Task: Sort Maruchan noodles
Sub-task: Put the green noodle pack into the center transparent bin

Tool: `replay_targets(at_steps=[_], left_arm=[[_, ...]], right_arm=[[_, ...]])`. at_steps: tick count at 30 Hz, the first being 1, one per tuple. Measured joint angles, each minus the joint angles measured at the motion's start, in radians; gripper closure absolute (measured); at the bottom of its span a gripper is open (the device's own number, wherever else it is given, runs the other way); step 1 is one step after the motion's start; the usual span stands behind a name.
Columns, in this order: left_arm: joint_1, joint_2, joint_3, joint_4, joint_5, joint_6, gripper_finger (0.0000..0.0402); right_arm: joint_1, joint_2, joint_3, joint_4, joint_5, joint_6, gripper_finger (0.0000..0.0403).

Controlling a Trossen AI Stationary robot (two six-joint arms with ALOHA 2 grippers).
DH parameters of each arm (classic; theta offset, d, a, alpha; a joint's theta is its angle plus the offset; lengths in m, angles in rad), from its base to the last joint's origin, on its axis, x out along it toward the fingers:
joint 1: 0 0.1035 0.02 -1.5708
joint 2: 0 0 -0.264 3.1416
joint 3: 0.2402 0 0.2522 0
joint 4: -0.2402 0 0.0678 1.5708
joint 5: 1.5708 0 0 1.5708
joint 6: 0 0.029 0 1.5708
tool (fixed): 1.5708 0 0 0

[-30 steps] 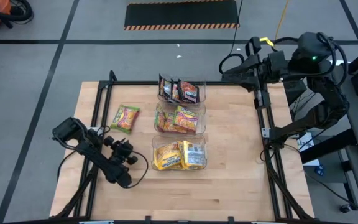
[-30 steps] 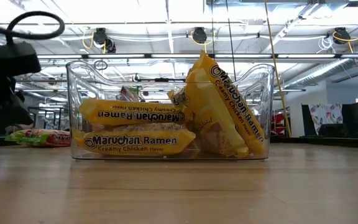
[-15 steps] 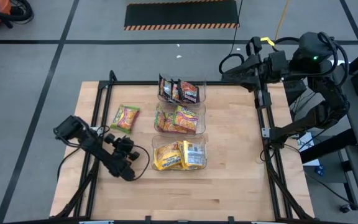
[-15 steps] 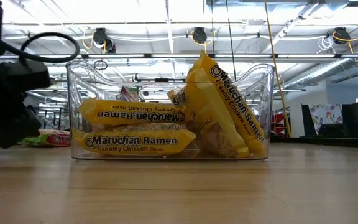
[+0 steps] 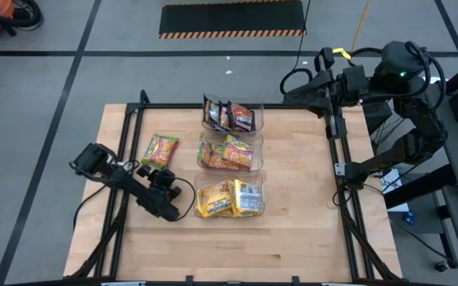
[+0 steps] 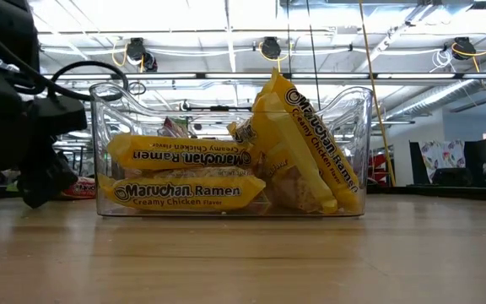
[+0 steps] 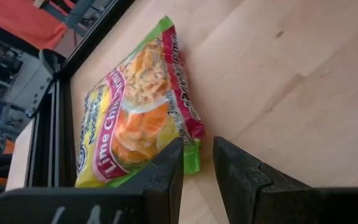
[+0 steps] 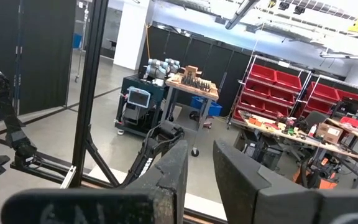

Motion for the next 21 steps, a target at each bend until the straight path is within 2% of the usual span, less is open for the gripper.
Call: replay_targets(at_steps=[7, 12, 21], left_arm=[[0.02, 0.0, 0.0, 0.021, 0.028, 0.038, 0.0307], [0.023, -0.001, 0.0, 0.022, 0.102, 0.031, 0.0307], [0.052, 0.0, 0.0, 0.025, 0.105, 0.052, 0.0307]], right_arm=[[0.0, 0.0, 0.0, -0.007, 0.0, 0.0, 0.0332], [0.0, 0.0, 0.0, -0.007, 0.0, 0.0, 0.0332], [0.0, -0.009, 0.0, -0.006, 0.0, 0.001, 0.0332]])
